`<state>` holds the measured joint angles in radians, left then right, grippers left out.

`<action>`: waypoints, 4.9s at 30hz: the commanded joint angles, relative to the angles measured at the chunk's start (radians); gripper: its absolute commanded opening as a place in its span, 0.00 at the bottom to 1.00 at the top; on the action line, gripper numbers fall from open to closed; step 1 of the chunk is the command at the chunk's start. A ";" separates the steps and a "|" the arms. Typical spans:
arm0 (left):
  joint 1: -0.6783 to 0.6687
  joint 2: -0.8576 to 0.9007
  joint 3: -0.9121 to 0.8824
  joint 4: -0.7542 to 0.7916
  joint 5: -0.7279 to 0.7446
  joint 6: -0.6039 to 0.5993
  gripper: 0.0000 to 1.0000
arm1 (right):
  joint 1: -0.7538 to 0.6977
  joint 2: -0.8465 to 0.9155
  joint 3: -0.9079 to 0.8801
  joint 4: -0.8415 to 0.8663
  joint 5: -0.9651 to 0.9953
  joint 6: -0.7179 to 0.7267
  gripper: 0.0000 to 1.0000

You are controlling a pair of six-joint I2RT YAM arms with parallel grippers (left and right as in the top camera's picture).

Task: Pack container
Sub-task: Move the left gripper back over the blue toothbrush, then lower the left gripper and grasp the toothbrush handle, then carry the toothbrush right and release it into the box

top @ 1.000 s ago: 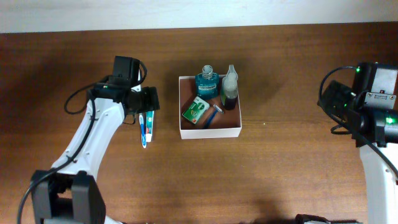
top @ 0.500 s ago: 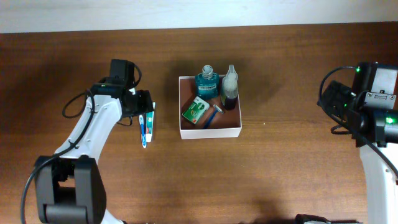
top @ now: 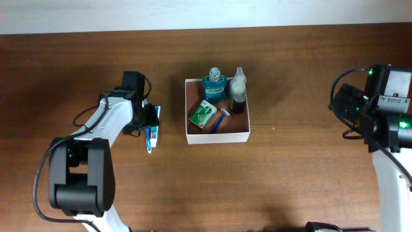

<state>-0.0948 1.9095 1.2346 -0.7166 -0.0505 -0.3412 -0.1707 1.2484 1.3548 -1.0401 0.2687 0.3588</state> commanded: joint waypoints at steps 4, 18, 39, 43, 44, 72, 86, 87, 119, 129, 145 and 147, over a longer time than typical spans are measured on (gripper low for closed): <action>0.006 0.037 -0.008 0.013 -0.025 -0.010 0.67 | -0.006 0.000 0.009 0.003 0.005 0.001 0.99; 0.086 0.029 -0.004 0.029 0.177 0.052 0.69 | -0.006 0.000 0.009 0.003 0.004 0.001 0.99; 0.132 0.003 -0.005 0.027 0.176 0.113 0.71 | -0.006 0.000 0.009 0.003 0.004 0.001 0.99; 0.120 0.003 -0.005 0.028 0.154 0.135 0.64 | -0.006 0.000 0.009 0.003 0.005 0.001 0.99; 0.114 0.003 -0.006 0.028 0.149 0.134 0.63 | -0.006 0.000 0.009 0.003 0.005 0.001 0.99; -0.015 0.009 -0.045 0.084 -0.025 0.064 0.63 | -0.006 0.000 0.009 0.003 0.004 0.001 0.99; -0.014 0.009 -0.125 0.160 -0.025 0.009 0.28 | -0.006 0.000 0.009 0.003 0.005 0.001 0.99; -0.014 0.009 -0.125 0.160 -0.025 0.009 0.21 | -0.006 0.000 0.009 0.003 0.005 0.001 0.99; -0.270 -0.229 0.185 0.032 0.159 -0.082 0.11 | -0.006 0.000 0.009 0.003 0.004 0.001 0.98; -0.385 -0.118 0.177 0.125 0.159 -0.130 0.11 | -0.006 0.000 0.009 0.003 0.004 0.001 0.99; -0.385 -0.077 0.177 0.126 0.108 -0.130 0.11 | -0.006 0.000 0.009 0.003 0.005 0.001 0.99; -0.385 -0.077 0.177 0.118 0.108 -0.130 0.11 | -0.006 0.000 0.009 0.003 0.004 0.001 0.99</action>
<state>-0.4767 1.8244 1.4109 -0.5900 0.0715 -0.4652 -0.1707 1.2484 1.3548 -1.0405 0.2684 0.3584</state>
